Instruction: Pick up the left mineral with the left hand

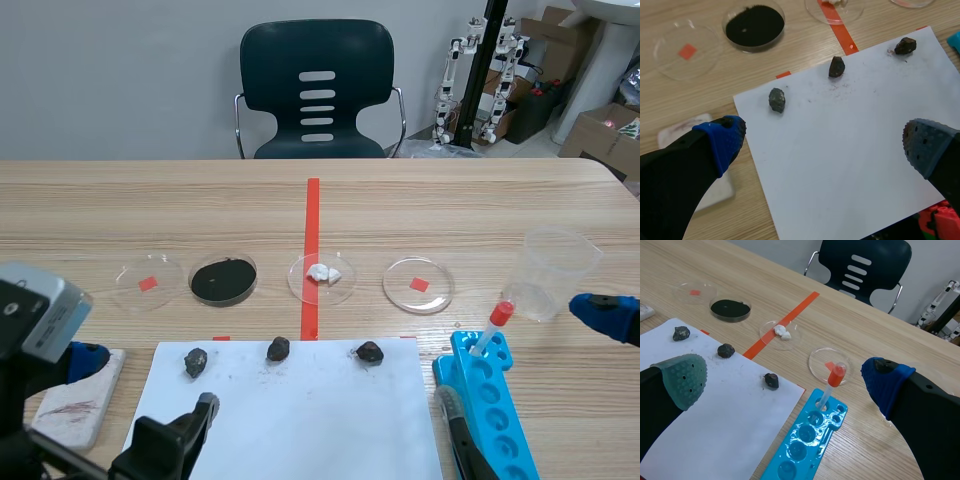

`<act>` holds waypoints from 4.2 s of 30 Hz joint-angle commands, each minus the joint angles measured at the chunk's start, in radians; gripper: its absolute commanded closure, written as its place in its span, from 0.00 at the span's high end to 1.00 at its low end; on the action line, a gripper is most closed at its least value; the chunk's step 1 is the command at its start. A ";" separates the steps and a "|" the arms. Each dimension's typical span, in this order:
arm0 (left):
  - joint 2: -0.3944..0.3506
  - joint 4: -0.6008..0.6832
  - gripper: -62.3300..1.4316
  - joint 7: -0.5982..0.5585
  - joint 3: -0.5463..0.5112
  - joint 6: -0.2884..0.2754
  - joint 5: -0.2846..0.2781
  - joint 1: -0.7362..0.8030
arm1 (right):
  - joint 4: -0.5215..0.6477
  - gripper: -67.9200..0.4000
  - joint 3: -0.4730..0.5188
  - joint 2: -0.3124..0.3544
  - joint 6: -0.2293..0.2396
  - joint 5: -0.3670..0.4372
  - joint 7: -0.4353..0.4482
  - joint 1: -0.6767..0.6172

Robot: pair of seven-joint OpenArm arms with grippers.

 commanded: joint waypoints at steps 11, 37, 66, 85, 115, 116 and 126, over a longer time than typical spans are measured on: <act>-0.018 -0.020 1.00 0.431 0.169 0.375 -0.089 -0.350 | 0.019 0.96 0.006 0.002 -0.003 0.008 0.014 0.011; 0.015 -0.601 1.00 0.885 0.452 0.745 -0.163 -0.981 | 0.019 0.96 0.006 0.002 -0.003 0.008 0.014 0.011; 0.088 -0.822 1.00 0.855 0.452 0.742 -0.163 -1.038 | 0.019 0.96 0.006 0.002 -0.003 0.008 0.014 0.011; 0.088 -0.822 0.31 0.854 0.452 0.742 -0.158 -1.038 | 0.019 0.96 0.006 0.002 -0.003 0.008 0.014 0.011; -0.050 -0.457 0.20 0.612 0.407 0.742 -0.119 -0.833 | 0.019 0.96 0.006 0.002 -0.003 0.008 0.014 0.011; -0.064 -0.423 0.20 0.585 0.398 0.742 -0.117 -0.805 | 0.019 0.96 0.006 0.002 -0.003 0.008 0.014 0.011; -0.175 -0.156 0.20 0.183 0.274 0.666 -0.117 -0.489 | 0.019 0.96 0.006 0.002 -0.003 0.008 0.014 0.011</act>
